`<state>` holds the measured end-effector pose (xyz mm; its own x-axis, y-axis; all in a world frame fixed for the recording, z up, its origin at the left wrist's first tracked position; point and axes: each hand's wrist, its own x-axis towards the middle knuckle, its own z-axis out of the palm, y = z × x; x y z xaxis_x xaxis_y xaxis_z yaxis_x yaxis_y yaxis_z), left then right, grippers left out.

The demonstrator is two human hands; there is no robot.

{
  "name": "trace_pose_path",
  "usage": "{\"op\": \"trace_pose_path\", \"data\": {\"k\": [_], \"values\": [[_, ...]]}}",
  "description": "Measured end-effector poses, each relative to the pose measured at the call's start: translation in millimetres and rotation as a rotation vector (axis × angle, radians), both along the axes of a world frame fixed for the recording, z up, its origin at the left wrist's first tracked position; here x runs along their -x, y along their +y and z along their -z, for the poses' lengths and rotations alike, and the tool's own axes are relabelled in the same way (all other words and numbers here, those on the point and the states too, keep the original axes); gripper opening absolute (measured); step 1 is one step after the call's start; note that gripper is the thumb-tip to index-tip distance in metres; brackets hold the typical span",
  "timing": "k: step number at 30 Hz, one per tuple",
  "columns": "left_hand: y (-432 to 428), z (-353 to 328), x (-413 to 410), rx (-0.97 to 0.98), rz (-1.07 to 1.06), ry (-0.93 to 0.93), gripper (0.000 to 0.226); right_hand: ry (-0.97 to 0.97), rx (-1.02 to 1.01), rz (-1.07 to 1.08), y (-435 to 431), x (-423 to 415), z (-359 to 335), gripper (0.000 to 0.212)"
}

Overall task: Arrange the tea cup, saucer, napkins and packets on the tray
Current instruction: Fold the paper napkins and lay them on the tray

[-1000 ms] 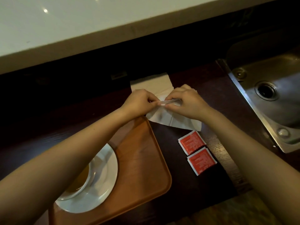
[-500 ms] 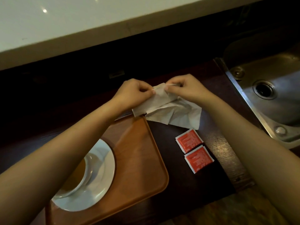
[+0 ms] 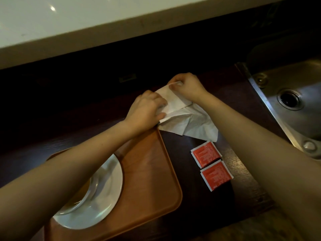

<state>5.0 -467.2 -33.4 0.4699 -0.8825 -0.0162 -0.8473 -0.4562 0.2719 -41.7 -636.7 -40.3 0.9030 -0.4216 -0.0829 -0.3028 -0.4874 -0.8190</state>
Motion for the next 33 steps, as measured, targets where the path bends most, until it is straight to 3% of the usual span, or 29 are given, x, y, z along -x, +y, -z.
{"op": "trace_pose_path", "data": {"k": [4,9,15,18,22,25,29,33], "values": [[5,6,0,-0.048,0.045,-0.032,0.037,0.034,0.155,-0.015,-3,-1,8,0.019],[4,6,-2,-0.019,0.04,-0.066,0.019,-0.024,0.382,-0.148,-5,12,8,0.041],[0,-2,-11,0.059,-0.025,0.022,0.025,0.003,0.346,-0.392,-11,35,2,0.031],[-3,-10,-14,0.144,-0.131,0.126,0.024,0.023,0.348,-0.371,-13,39,1,0.028],[-2,-24,-16,0.327,-0.236,0.242,0.023,-0.069,0.15,-0.149,-15,39,-13,0.017],[5,-41,-15,0.45,-0.336,0.439,0.019,-0.158,-0.022,-0.076,-14,37,-32,0.019],[25,-64,1,0.605,-0.429,0.658,0.014,-0.195,-0.266,-0.055,-1,33,-61,0.018],[54,-73,37,0.677,-0.511,0.764,0.02,-0.116,-0.316,-0.14,20,30,-80,0.016]]}}
